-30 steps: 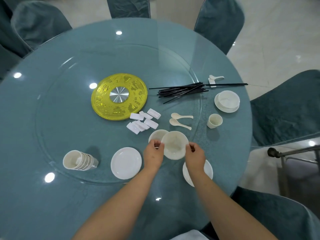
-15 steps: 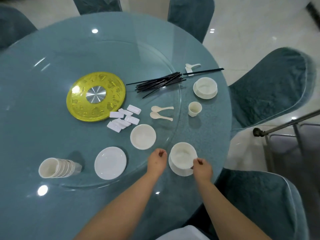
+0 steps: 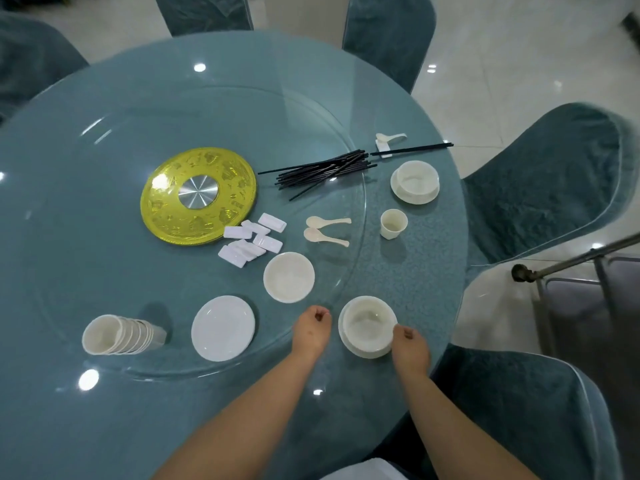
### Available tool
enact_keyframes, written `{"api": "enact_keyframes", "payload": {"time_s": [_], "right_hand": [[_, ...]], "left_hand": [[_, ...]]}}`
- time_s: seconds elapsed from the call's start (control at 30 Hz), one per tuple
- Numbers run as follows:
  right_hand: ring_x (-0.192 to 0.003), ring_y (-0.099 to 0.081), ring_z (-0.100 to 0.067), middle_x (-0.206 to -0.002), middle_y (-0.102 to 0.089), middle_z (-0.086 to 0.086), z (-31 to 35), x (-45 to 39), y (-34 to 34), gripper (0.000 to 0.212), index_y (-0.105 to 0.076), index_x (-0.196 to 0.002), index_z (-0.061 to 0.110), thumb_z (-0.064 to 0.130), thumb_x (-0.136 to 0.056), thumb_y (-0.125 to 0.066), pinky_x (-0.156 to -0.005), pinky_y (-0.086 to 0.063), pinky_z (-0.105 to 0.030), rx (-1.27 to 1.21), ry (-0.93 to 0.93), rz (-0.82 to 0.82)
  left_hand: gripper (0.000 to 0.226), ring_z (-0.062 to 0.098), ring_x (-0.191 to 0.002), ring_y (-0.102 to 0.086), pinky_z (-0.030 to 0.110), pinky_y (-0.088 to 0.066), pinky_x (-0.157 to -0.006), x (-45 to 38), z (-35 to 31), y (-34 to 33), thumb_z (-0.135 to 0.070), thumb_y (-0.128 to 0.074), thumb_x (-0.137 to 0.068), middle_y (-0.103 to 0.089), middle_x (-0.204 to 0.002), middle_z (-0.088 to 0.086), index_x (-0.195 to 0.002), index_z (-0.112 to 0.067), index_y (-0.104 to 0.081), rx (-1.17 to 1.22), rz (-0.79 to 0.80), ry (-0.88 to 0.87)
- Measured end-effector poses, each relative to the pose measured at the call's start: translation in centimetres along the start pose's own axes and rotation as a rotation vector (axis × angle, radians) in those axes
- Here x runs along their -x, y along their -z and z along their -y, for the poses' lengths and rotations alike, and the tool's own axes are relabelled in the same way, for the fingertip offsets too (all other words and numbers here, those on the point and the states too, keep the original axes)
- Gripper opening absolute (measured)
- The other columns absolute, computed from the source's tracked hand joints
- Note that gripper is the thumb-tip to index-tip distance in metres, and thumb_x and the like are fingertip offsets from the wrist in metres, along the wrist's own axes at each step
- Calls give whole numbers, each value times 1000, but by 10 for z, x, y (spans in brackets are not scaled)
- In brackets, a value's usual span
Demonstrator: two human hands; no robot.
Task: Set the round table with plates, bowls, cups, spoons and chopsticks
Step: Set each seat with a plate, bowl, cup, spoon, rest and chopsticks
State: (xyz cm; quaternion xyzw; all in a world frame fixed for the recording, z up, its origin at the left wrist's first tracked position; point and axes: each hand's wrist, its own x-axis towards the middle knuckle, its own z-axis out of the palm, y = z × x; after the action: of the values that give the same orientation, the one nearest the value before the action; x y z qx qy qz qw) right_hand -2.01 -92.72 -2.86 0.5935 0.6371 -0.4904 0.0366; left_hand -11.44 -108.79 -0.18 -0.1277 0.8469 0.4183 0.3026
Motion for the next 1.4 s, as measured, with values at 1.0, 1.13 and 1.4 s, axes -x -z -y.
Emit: {"api": "enact_keyframes", "payload": {"time_s": [1.0,1.13,1.4], "right_hand": [[-102,-62,-22,-107,-69,-3,167,251,-218,25,-69,-111,15,23,-93,-54,-88,-44,-28,435,845,657],[-105,-65,-26,-115,-69,-9,159,284,-244,29,-65,-119,11,17,-93,-53,-95,-49,-34,495,860,766],[-115,-59,-22,-126,-63,-7,151,300,-256,33,-62,-124,13,12,-94,-47,-97,-43,-26,612,860,732]], "left_hand": [[21,23,-98,-64,28,-45,-87,44,73,320,-23,-58,-91,-69,-108,5,-108,-14,-68,-94,-619,-155],[55,29,-127,-43,37,-37,-107,53,105,347,-42,-59,-86,-48,-136,6,-136,-21,-48,-474,-496,-37],[63,30,-122,-44,39,-43,-101,40,116,355,-49,-63,-81,-44,-132,8,-130,-13,-45,-537,-385,31]]}}
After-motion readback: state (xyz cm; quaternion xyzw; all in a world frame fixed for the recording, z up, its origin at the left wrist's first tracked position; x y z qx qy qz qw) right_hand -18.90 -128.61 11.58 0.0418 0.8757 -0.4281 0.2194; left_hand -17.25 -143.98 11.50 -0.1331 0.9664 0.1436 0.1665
